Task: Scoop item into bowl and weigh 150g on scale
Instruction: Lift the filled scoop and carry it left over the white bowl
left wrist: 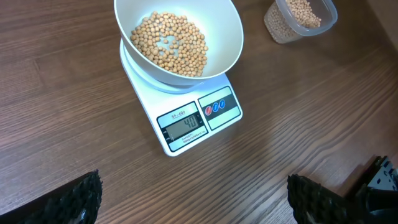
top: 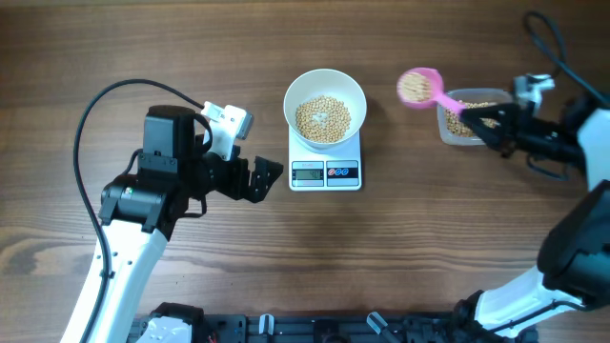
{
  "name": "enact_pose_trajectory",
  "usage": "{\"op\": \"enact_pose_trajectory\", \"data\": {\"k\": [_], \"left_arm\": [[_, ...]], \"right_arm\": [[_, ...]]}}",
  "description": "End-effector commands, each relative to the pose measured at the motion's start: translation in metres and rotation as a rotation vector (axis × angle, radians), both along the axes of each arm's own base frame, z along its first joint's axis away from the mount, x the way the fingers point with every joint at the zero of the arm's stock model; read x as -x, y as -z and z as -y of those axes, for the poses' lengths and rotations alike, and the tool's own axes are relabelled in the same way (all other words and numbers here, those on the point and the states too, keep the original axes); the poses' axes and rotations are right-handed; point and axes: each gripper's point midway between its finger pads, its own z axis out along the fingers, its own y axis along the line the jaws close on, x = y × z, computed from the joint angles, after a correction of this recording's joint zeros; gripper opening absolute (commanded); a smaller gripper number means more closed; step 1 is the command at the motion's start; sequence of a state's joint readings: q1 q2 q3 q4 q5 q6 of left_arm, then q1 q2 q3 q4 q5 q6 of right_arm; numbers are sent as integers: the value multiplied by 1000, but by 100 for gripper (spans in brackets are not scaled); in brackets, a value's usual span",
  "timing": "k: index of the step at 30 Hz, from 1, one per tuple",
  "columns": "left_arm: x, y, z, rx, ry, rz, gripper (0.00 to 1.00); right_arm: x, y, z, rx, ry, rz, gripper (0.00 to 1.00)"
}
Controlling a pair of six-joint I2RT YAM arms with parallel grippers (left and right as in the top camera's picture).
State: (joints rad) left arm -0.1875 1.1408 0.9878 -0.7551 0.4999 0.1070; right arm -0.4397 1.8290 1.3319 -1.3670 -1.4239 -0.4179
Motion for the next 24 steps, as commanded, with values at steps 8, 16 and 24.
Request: {"op": "enact_pose_trajectory", "data": {"k": [8,16,24], "left_arm": [[-1,1,0,13,-3,-10,100],[-1,1,0,13,-3,-10,100],[-1,1,0,13,-3,-10,100]], "right_arm": [[-9,18,-81,42,-206,-88,4],[-29,20,-111,256,-185,-62,4],[-54,-10,-124,587,-63,249,4]]}}
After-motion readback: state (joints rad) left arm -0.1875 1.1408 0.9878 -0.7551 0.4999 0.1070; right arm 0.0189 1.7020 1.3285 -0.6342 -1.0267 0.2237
